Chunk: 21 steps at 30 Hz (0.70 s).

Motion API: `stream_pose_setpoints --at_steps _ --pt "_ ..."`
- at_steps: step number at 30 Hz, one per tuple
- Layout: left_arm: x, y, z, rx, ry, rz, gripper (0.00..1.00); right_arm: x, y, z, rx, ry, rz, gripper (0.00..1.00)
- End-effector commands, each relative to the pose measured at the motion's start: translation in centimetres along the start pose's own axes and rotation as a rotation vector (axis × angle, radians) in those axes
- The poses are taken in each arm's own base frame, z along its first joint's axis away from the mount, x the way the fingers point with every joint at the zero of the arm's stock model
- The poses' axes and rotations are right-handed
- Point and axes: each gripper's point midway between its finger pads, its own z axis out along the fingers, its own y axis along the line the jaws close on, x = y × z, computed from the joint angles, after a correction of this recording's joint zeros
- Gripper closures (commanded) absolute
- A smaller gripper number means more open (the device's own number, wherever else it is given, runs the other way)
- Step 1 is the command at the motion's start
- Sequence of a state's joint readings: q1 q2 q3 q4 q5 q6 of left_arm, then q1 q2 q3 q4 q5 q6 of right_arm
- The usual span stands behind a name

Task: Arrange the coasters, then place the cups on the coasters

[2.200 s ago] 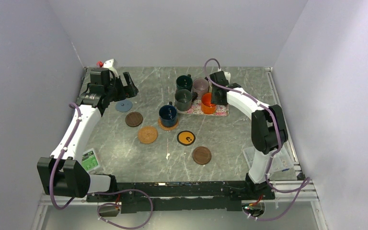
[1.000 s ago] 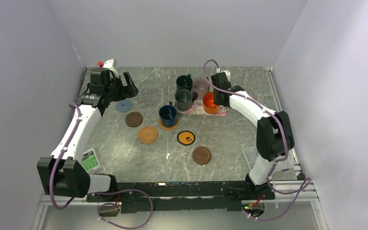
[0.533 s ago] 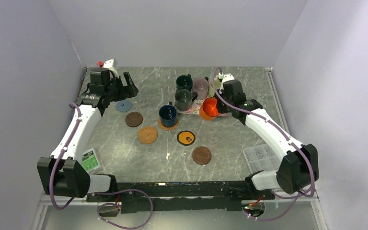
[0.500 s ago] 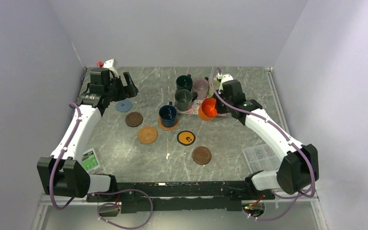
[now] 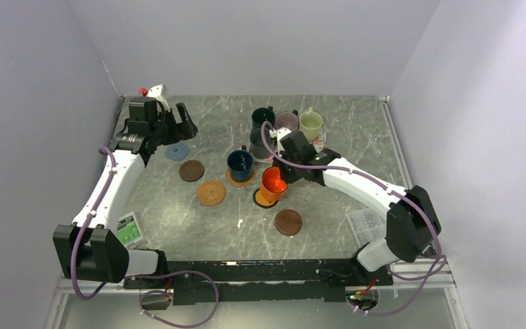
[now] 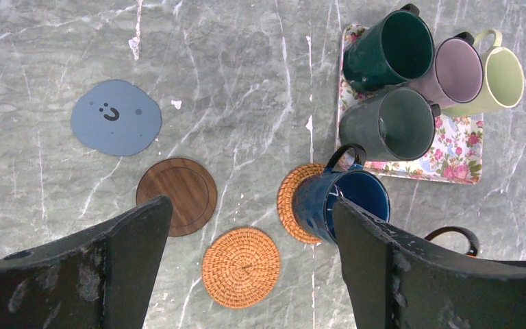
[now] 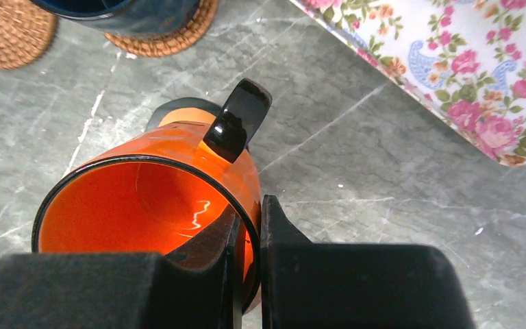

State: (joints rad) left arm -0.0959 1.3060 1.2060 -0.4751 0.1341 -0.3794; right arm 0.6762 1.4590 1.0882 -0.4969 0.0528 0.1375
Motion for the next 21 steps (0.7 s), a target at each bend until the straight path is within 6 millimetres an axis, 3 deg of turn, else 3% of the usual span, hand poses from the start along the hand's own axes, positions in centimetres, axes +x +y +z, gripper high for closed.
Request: stream_pose_setpoints --at_steps 1,11,21 --pt "-1.4 -0.9 -1.0 0.031 -0.062 0.029 0.06 -3.1 1.0 0.3 -0.025 -0.077 0.009 1.00" --pt "-1.3 -1.0 -0.9 0.033 -0.058 0.029 0.06 -2.5 1.7 2.8 -0.003 -0.032 0.023 1.00" --pt "-1.4 -0.9 -0.9 0.032 -0.058 0.030 0.06 -2.2 1.8 4.1 0.030 0.002 -0.002 1.00"
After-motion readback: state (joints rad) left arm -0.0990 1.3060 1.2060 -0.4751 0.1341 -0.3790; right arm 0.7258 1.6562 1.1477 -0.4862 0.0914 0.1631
